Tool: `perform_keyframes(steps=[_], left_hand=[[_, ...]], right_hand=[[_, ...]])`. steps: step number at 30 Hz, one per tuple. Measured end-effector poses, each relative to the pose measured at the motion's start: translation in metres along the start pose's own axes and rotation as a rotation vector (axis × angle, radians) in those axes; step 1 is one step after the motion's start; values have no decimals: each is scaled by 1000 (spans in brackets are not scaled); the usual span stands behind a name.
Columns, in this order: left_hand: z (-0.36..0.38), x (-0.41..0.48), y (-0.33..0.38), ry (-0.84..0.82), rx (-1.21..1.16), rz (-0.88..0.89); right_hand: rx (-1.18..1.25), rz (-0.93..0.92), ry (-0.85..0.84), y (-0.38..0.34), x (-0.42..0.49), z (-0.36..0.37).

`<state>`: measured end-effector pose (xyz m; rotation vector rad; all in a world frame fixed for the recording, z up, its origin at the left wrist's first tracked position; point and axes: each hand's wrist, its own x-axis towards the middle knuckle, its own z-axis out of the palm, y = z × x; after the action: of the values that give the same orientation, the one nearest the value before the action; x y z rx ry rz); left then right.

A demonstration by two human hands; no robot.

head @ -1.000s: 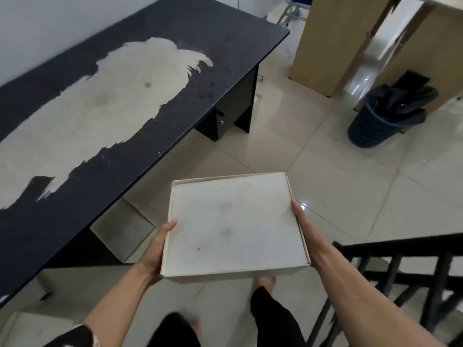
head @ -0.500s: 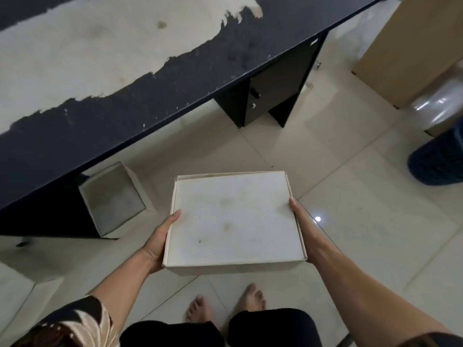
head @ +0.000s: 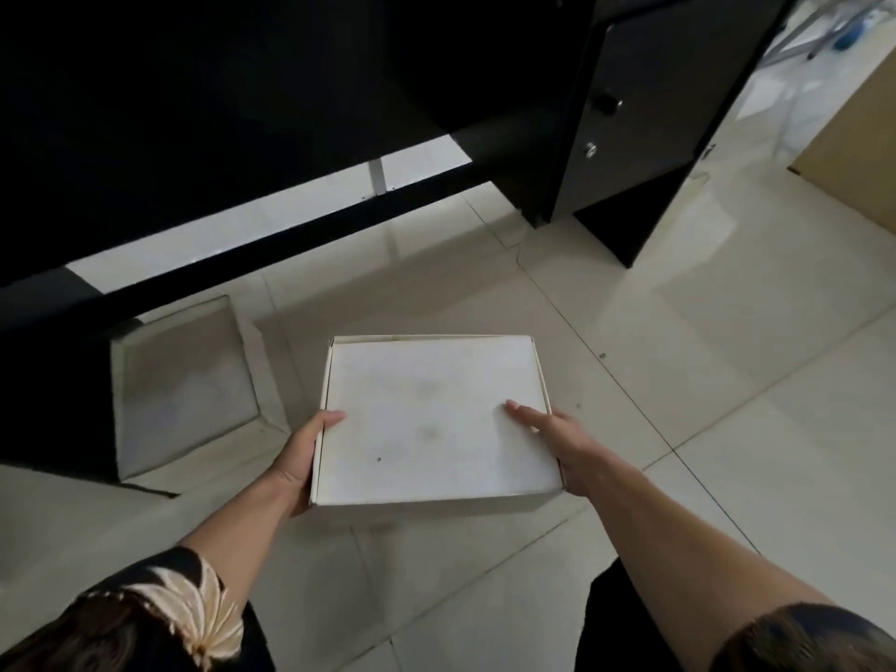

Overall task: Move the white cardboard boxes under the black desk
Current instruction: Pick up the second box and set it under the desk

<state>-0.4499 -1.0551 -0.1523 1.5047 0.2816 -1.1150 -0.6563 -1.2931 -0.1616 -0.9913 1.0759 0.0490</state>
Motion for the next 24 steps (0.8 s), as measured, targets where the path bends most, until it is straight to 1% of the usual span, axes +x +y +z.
perform_keyframes(steps=[3,8,11,14,15,17,19,21,22,23,24], left_hand=[[-10,47,-25,7,3,29],[-22,89,-56,48,-2,16],[-24,99,-62,51,39,2],[-32,105,-71,47,60,-97],[-33,107,-73,48,80,-103],[-33,111,-73,67,149,-60],[-27,111,-73,176,346,1],[-16,105,-75,378,718,36],[-11,102,-79,471,933,73],[-4,95,-82,522,1144,139],[4,89,-84,513,1313,232]], right_hand=[[-76,-58,57,25,55,7],[-394,-106,119,35,109,19],[-492,-75,162,35,120,19],[-643,-31,142,42,129,25],[-668,-37,134,43,133,27],[-675,-18,136,36,142,30],[-712,-4,165,24,144,35],[-843,-22,223,18,144,41],[-930,-63,264,16,140,47],[-997,-119,315,15,137,53],[-1053,-182,363,14,134,61]])
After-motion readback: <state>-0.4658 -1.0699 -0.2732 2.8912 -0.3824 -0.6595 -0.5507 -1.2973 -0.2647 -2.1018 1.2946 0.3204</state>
